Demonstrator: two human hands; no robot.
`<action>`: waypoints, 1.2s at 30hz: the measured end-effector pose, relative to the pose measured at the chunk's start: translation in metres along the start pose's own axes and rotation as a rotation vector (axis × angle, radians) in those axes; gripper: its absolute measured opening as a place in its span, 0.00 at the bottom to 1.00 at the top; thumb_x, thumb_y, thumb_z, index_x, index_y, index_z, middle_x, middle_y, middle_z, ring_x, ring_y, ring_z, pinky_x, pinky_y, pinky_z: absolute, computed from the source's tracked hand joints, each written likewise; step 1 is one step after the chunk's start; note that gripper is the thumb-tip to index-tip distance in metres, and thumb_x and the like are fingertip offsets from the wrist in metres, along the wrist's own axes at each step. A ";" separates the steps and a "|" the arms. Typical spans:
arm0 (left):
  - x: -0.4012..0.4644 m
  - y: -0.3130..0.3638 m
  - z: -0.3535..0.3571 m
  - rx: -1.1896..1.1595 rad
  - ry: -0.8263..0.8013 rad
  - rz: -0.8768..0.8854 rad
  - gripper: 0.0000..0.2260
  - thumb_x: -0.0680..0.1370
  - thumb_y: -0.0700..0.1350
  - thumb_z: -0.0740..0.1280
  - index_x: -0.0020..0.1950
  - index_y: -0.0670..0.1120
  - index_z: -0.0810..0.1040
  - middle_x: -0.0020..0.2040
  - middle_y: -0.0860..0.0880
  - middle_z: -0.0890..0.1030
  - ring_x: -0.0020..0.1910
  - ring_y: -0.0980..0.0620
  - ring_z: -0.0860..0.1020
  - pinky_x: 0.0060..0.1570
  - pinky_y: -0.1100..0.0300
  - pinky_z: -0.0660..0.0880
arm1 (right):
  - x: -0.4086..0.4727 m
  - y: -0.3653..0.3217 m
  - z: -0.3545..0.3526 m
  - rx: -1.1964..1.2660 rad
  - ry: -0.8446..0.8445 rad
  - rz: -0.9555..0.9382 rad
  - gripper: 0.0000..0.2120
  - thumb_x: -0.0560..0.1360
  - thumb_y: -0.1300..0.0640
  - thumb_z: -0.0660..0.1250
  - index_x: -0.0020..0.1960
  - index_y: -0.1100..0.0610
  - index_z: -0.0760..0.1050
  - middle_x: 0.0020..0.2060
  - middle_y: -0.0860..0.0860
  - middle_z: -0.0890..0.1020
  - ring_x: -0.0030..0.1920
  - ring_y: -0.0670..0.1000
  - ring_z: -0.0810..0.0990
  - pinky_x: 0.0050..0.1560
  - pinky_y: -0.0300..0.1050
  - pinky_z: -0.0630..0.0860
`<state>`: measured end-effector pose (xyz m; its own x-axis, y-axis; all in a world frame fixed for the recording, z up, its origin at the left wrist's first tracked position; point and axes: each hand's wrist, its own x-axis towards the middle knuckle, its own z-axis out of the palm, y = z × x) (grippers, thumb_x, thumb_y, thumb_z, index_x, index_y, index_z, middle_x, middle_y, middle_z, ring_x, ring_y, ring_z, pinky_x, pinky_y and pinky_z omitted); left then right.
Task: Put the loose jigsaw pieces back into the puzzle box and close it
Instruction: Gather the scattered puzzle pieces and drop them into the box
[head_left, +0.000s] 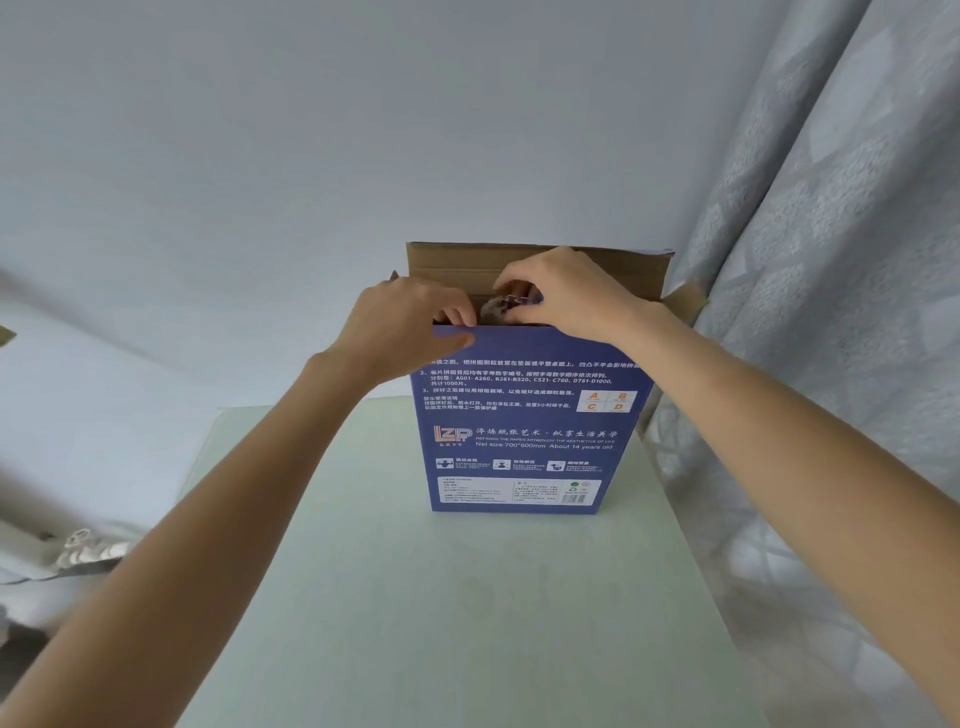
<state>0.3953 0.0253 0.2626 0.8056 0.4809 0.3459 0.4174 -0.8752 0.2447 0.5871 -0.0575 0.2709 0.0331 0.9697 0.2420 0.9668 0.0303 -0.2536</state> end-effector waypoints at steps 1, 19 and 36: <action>-0.003 -0.002 0.003 0.013 0.037 0.017 0.04 0.73 0.47 0.69 0.46 0.55 0.81 0.42 0.59 0.81 0.42 0.59 0.75 0.41 0.61 0.70 | 0.001 -0.001 0.001 0.003 0.005 -0.005 0.14 0.72 0.55 0.71 0.57 0.54 0.77 0.50 0.51 0.82 0.45 0.49 0.79 0.45 0.43 0.74; -0.077 0.017 0.048 -0.050 0.483 0.023 0.06 0.75 0.44 0.67 0.51 0.47 0.80 0.46 0.52 0.83 0.46 0.51 0.78 0.41 0.63 0.72 | -0.087 -0.050 0.054 0.244 0.500 -0.061 0.09 0.76 0.64 0.62 0.51 0.59 0.80 0.45 0.50 0.83 0.43 0.44 0.79 0.45 0.35 0.75; -0.363 0.055 0.205 -0.113 -0.864 -0.536 0.50 0.62 0.58 0.77 0.75 0.50 0.52 0.67 0.45 0.59 0.64 0.46 0.63 0.59 0.55 0.71 | -0.344 -0.119 0.279 0.170 -0.700 0.429 0.45 0.64 0.46 0.76 0.72 0.55 0.55 0.64 0.55 0.59 0.62 0.55 0.62 0.57 0.48 0.73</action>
<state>0.2119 -0.2088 -0.0355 0.5706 0.5664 -0.5947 0.8062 -0.5243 0.2741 0.3896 -0.3272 -0.0439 0.1706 0.8303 -0.5306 0.8529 -0.3941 -0.3425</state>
